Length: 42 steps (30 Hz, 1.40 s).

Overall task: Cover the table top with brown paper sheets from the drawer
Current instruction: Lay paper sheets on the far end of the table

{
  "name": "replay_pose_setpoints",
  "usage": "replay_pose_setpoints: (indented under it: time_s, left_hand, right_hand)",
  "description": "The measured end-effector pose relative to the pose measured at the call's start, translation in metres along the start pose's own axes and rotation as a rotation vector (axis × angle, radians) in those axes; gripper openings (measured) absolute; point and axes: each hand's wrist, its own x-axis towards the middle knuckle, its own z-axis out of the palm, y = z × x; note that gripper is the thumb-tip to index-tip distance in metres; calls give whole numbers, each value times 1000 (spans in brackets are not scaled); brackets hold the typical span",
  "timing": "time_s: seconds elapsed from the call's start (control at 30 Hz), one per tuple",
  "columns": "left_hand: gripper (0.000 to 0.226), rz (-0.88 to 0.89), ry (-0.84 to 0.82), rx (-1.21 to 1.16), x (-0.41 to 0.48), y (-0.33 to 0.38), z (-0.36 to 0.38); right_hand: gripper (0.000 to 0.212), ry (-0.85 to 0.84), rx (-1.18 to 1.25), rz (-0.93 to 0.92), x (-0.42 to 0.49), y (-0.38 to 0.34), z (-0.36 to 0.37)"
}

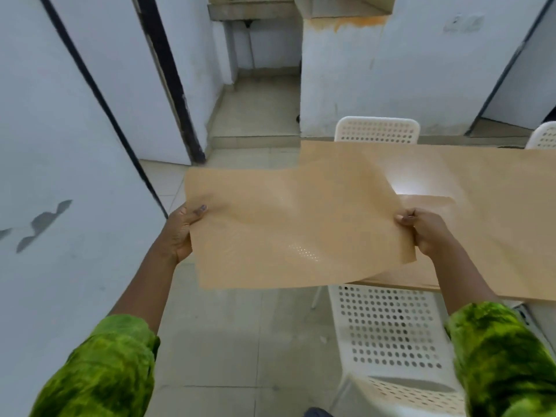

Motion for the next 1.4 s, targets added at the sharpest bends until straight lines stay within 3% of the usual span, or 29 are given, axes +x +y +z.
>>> replay_pose_setpoints:
  time_s: [0.23, 0.5, 0.73, 1.07, 1.4]
  left_hand:
    - [24, 13, 121, -34, 43, 18, -41]
    - [83, -29, 71, -15, 145, 43, -57]
    - [46, -73, 69, 114, 227, 55, -52]
    - [45, -48, -7, 176, 365, 86, -46]
    - [45, -77, -271, 263, 529, 125, -30]
  right_hand:
    - [18, -54, 115, -22, 38, 6, 51]
    - [20, -17, 213, 40, 112, -2, 100]
    - [20, 68, 294, 99, 157, -5, 143]
    - [20, 270, 353, 99, 193, -17, 206]
    - [20, 519, 502, 62, 230, -51, 266]
